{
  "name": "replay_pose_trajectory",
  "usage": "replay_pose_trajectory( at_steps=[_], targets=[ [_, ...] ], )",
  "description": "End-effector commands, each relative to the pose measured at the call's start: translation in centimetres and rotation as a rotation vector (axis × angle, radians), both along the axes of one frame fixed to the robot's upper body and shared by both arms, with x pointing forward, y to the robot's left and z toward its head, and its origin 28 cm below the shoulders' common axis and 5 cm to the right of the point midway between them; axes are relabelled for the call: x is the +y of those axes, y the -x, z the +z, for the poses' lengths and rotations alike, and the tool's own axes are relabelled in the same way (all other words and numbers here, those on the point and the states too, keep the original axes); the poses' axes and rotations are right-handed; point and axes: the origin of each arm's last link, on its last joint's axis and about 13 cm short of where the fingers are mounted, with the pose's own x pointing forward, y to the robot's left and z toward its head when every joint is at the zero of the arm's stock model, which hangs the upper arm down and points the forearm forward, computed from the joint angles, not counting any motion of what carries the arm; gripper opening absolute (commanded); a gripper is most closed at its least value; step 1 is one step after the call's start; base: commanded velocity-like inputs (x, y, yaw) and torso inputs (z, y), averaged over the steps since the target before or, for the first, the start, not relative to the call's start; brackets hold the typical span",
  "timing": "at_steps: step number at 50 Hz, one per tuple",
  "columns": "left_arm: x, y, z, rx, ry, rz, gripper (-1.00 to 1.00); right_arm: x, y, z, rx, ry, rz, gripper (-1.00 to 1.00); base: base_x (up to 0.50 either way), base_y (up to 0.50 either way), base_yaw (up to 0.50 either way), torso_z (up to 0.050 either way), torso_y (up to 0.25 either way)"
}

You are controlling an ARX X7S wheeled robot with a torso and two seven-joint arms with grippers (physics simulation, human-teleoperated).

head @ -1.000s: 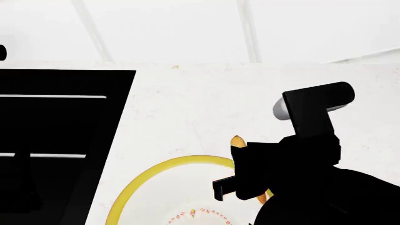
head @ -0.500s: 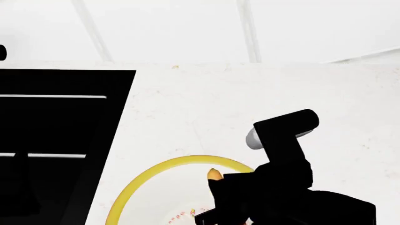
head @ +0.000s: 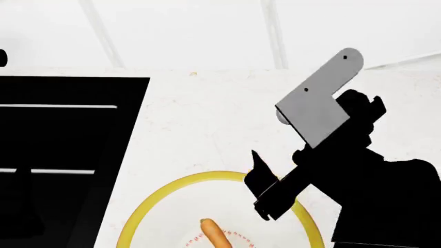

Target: There is a mixed pile of frozen fruits and vegetables on the counter. Locate all the frozen vegetables and place the items in a bowl on the counter. Take all the frozen fruits and defrost them in a running sink.

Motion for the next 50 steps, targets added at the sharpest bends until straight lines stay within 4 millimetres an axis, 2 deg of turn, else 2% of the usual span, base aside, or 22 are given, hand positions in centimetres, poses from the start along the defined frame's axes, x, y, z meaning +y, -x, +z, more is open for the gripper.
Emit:
replay_pose_trajectory(
  at_steps=[1,4,5,6,12,20,23,25,28,37,43,50],
  targets=[
    [-0.1,-0.1,0.1,-0.017,0.023,-0.008,1.0,4.0,2.8,0.9,-0.404,-0.378,-0.048,1.0,0.0,0.0,0.0,0.0,0.0],
    [-0.2,-0.2,0.3,-0.022,0.019,-0.011,1.0,5.6,5.7,0.5,-0.269,-0.623,-0.192,1.0,0.0,0.0,0.0,0.0,0.0],
    [-0.1,-0.2,0.4,-0.022,0.018,-0.011,1.0,6.0,6.6,0.5,-0.16,-0.686,-0.11,1.0,0.0,0.0,0.0,0.0,0.0],
    [-0.1,-0.2,0.4,-0.023,0.017,-0.012,1.0,5.9,7.0,0.4,-0.136,-0.694,-0.092,1.0,0.0,0.0,0.0,0.0,0.0],
    [-0.5,-0.3,0.4,-0.022,0.015,-0.02,1.0,5.5,7.7,-0.5,-0.146,-0.703,-0.115,1.0,0.0,0.0,0.0,0.0,0.0],
    [-0.6,-0.3,0.6,-0.024,0.004,-0.03,1.0,5.3,8.0,-1.3,-0.236,-0.847,-0.322,1.0,0.0,0.0,0.0,0.0,0.0],
    [-0.7,-0.2,0.6,-0.022,0.002,-0.034,1.0,5.3,8.0,-1.6,-0.206,-0.892,-0.369,1.0,0.0,0.0,0.0,0.0,0.0],
    [-0.6,-0.2,0.6,-0.022,0.001,-0.036,1.0,5.2,8.1,-1.8,-0.194,-0.861,-0.386,1.0,0.0,0.0,0.0,0.0,0.0],
    [-0.6,-0.1,0.6,-0.023,0.002,-0.037,1.0,4.5,8.2,-1.8,-0.307,-0.697,-0.423,1.0,0.0,0.0,0.0,0.0,0.0],
    [-0.8,-0.2,0.3,-0.019,-0.001,-0.041,1.0,3.7,9.8,-3.4,-0.446,-0.527,-0.428,1.0,0.0,0.0,0.0,0.0,0.0],
    [-0.5,0.0,0.2,-0.017,-0.002,-0.034,1.0,2.4,11.3,-2.9,-0.522,-0.373,-0.432,1.0,0.0,0.0,0.0,0.0,0.0],
    [-0.6,0.3,0.1,-0.016,-0.009,-0.037,1.0,0.7,12.4,-2.3,-0.517,-0.383,-0.47,1.0,0.0,0.0,0.0,0.0,0.0]
  ],
)
